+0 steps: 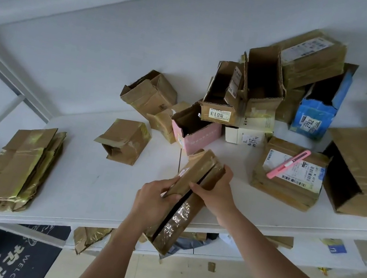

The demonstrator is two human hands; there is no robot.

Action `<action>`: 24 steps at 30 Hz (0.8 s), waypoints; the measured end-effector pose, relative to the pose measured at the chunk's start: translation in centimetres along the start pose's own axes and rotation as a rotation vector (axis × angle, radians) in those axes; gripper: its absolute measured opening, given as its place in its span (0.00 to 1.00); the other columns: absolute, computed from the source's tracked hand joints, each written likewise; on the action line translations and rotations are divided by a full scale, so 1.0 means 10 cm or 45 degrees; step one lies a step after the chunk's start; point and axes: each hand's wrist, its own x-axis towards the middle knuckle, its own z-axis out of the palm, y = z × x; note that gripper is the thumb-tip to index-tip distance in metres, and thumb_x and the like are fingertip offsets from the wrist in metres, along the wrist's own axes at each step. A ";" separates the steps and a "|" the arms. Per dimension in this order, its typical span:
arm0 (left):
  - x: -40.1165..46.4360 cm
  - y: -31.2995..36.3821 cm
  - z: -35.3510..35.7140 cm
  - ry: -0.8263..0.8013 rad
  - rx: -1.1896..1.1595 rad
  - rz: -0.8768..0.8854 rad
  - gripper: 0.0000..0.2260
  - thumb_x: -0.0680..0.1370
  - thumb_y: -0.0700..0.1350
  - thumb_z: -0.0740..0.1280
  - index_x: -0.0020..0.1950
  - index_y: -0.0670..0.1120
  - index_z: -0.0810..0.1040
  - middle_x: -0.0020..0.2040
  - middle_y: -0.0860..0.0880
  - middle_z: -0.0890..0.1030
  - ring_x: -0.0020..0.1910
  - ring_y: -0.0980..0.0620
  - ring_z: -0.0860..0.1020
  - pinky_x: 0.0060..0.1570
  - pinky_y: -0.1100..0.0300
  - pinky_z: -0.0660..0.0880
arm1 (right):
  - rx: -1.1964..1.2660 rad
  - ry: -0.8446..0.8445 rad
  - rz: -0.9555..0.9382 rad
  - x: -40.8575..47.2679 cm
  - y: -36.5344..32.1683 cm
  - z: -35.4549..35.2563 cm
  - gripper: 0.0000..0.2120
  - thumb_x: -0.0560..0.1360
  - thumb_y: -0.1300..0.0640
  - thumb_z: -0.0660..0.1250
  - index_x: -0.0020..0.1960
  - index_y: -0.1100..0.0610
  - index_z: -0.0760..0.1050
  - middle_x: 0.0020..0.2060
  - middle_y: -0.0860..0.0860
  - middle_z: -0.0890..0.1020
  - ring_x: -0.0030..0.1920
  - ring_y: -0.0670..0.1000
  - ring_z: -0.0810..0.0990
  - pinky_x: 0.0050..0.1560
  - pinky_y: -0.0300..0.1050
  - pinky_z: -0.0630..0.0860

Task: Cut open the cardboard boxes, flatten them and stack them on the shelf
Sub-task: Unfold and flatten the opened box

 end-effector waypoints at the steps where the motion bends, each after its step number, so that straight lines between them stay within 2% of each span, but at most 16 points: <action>1: 0.02 -0.01 0.00 -0.004 -0.013 0.002 0.18 0.77 0.52 0.70 0.66 0.66 0.76 0.56 0.63 0.82 0.57 0.59 0.78 0.50 0.61 0.69 | 0.009 -0.009 0.013 0.00 0.00 -0.01 0.48 0.69 0.60 0.78 0.75 0.52 0.47 0.62 0.52 0.72 0.63 0.53 0.74 0.62 0.50 0.76; 4: 0.06 -0.04 -0.03 -0.033 -0.059 -0.003 0.17 0.78 0.50 0.70 0.64 0.66 0.77 0.53 0.66 0.81 0.54 0.59 0.77 0.51 0.60 0.69 | 0.091 -0.105 0.069 -0.01 -0.03 -0.05 0.45 0.71 0.62 0.76 0.74 0.45 0.48 0.59 0.49 0.72 0.58 0.50 0.75 0.56 0.52 0.81; 7: 0.13 -0.12 -0.08 -0.034 -0.146 -0.060 0.17 0.78 0.46 0.69 0.63 0.65 0.78 0.51 0.62 0.82 0.54 0.55 0.78 0.53 0.57 0.72 | 0.226 -0.261 0.103 -0.02 -0.06 -0.16 0.42 0.72 0.64 0.74 0.70 0.37 0.52 0.59 0.51 0.73 0.58 0.53 0.79 0.46 0.46 0.83; 10: 0.20 -0.20 -0.11 -0.008 -0.211 -0.120 0.15 0.79 0.44 0.69 0.64 0.58 0.80 0.52 0.56 0.83 0.55 0.50 0.79 0.58 0.53 0.73 | 0.227 -0.356 0.100 -0.01 -0.05 -0.34 0.31 0.72 0.66 0.74 0.63 0.40 0.63 0.61 0.52 0.74 0.59 0.53 0.79 0.47 0.43 0.82; 11: 0.21 -0.22 -0.12 -0.006 -0.238 -0.128 0.14 0.79 0.45 0.69 0.63 0.58 0.80 0.51 0.56 0.84 0.55 0.50 0.79 0.59 0.52 0.74 | 0.205 -0.362 0.098 -0.01 -0.04 -0.38 0.31 0.72 0.67 0.74 0.62 0.41 0.65 0.62 0.53 0.75 0.59 0.54 0.79 0.48 0.44 0.82; 13: 0.21 -0.24 -0.11 -0.010 -0.248 -0.134 0.13 0.81 0.46 0.67 0.63 0.59 0.79 0.50 0.57 0.83 0.54 0.51 0.79 0.60 0.49 0.74 | 0.054 -0.266 0.081 -0.03 0.01 -0.39 0.34 0.70 0.66 0.76 0.66 0.43 0.64 0.63 0.54 0.74 0.60 0.55 0.79 0.54 0.49 0.81; 14: 0.21 -0.25 -0.11 -0.007 -0.222 -0.125 0.13 0.81 0.47 0.66 0.64 0.60 0.78 0.50 0.58 0.83 0.53 0.52 0.79 0.59 0.49 0.75 | -0.077 -0.171 0.053 -0.04 0.04 -0.37 0.40 0.69 0.64 0.78 0.71 0.44 0.60 0.63 0.53 0.71 0.61 0.55 0.77 0.59 0.52 0.79; 16: 0.19 -0.26 -0.08 0.018 -0.105 -0.080 0.14 0.82 0.50 0.64 0.67 0.62 0.74 0.48 0.61 0.81 0.50 0.54 0.78 0.56 0.49 0.75 | -0.321 0.005 -0.083 -0.06 0.07 -0.31 0.52 0.65 0.61 0.81 0.78 0.48 0.51 0.65 0.52 0.65 0.63 0.53 0.72 0.64 0.50 0.73; 17: 0.17 -0.26 -0.06 0.027 -0.039 -0.054 0.17 0.82 0.52 0.63 0.69 0.65 0.70 0.48 0.62 0.79 0.49 0.54 0.77 0.54 0.51 0.76 | -0.435 0.040 -0.206 -0.05 0.06 -0.28 0.53 0.65 0.60 0.81 0.79 0.50 0.52 0.66 0.53 0.63 0.65 0.52 0.68 0.66 0.47 0.68; 20: 0.14 -0.23 -0.05 0.022 0.056 -0.044 0.24 0.81 0.58 0.62 0.72 0.72 0.56 0.52 0.59 0.76 0.48 0.54 0.76 0.50 0.55 0.74 | -0.750 -0.027 -0.504 0.04 -0.03 -0.20 0.43 0.65 0.62 0.80 0.76 0.55 0.64 0.69 0.54 0.66 0.70 0.52 0.65 0.66 0.35 0.59; 24: 0.11 -0.20 -0.07 -0.015 0.101 -0.050 0.34 0.73 0.65 0.69 0.72 0.71 0.52 0.55 0.62 0.72 0.51 0.54 0.72 0.49 0.57 0.70 | -0.886 -0.151 -0.453 0.16 -0.20 -0.21 0.37 0.66 0.60 0.80 0.72 0.57 0.70 0.68 0.53 0.69 0.68 0.52 0.69 0.65 0.36 0.62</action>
